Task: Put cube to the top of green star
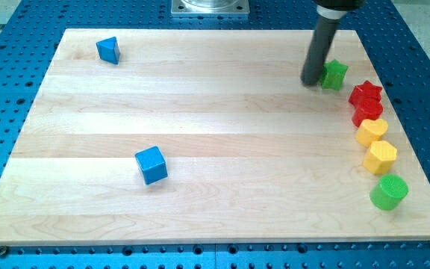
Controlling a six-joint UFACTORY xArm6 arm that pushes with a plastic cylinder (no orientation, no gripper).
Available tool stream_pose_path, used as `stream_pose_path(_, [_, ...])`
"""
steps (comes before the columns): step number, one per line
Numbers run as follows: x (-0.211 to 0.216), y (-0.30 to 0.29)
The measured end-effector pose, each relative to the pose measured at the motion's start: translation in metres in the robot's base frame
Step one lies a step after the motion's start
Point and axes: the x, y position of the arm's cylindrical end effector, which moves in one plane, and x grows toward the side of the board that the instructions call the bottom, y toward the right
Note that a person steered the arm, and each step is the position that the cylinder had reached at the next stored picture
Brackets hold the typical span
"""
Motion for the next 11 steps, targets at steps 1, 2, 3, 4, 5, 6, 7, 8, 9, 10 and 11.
stream_pose_path(1, [0.001,0.024])
stream_pose_path(2, [0.001,0.054])
stream_pose_path(3, [0.001,0.064])
stream_pose_path(4, [0.001,0.062])
stream_pose_path(5, [0.001,-0.011])
stream_pose_path(6, [0.04,-0.116])
stream_pose_path(7, [0.086,-0.248])
stream_pose_path(8, [0.172,-0.321])
stream_pose_path(9, [0.211,-0.285])
stream_pose_path(10, [0.193,-0.279])
stream_pose_path(11, [0.192,-0.279])
